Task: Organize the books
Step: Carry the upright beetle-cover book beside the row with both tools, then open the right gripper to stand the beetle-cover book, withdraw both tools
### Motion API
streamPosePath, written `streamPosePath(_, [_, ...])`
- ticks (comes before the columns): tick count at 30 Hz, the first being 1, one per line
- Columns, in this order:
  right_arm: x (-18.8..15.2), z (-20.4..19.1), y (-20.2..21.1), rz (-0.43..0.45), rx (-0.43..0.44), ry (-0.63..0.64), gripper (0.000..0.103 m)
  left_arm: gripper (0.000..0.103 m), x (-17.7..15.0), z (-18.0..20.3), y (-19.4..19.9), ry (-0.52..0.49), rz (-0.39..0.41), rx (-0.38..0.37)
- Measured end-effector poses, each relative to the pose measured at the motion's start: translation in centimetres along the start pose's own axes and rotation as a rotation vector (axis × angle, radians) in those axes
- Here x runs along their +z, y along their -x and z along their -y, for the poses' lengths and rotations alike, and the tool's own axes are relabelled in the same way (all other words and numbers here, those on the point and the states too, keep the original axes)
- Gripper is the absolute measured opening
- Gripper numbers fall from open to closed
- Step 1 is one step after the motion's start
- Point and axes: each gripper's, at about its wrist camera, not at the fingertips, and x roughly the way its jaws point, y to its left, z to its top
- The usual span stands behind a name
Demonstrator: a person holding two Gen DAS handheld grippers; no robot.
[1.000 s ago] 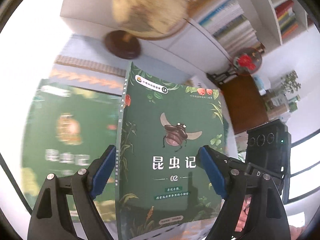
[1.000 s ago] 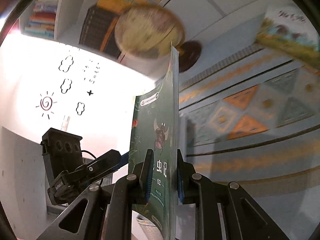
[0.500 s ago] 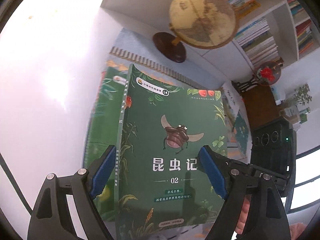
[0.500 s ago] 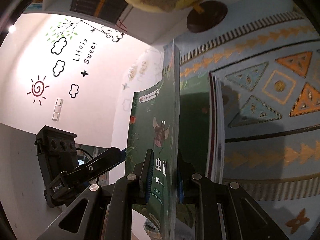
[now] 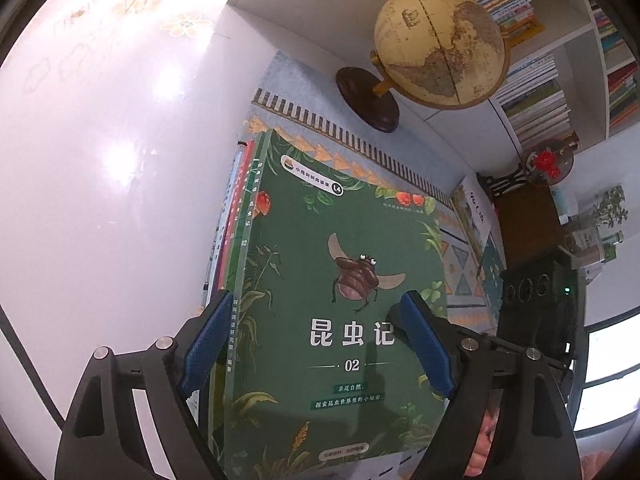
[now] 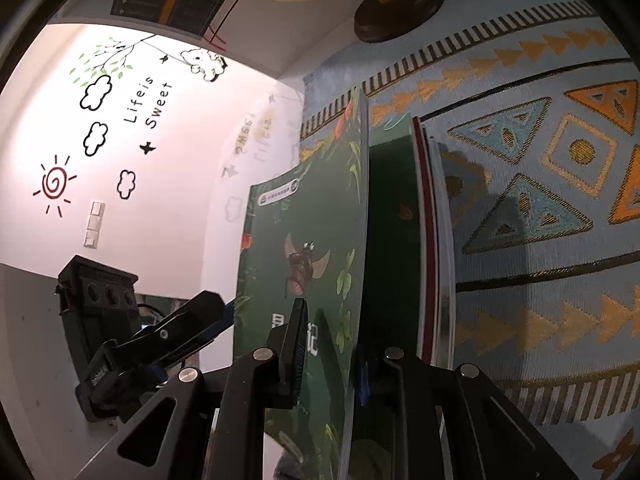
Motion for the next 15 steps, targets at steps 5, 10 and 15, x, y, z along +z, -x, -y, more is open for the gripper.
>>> streamPosePath(5, [-0.1, 0.2, -0.1, 0.005, 0.002, -0.004, 0.021, 0.082, 0.0, -0.3, 0.2, 0.023, 0.012, -0.003])
streamPosePath(10, [0.0, -0.6, 0.1, 0.010, -0.013, 0.004, 0.038, 0.082, -0.4, 0.1, 0.1, 0.002, 0.003, 0.069])
streamPosePath(15, [-0.2, -1.9, 1.3, 0.079, -0.097, 0.047, 0.062, 0.082, -0.8, -0.2, 0.4, 0.015, 0.011, 0.110])
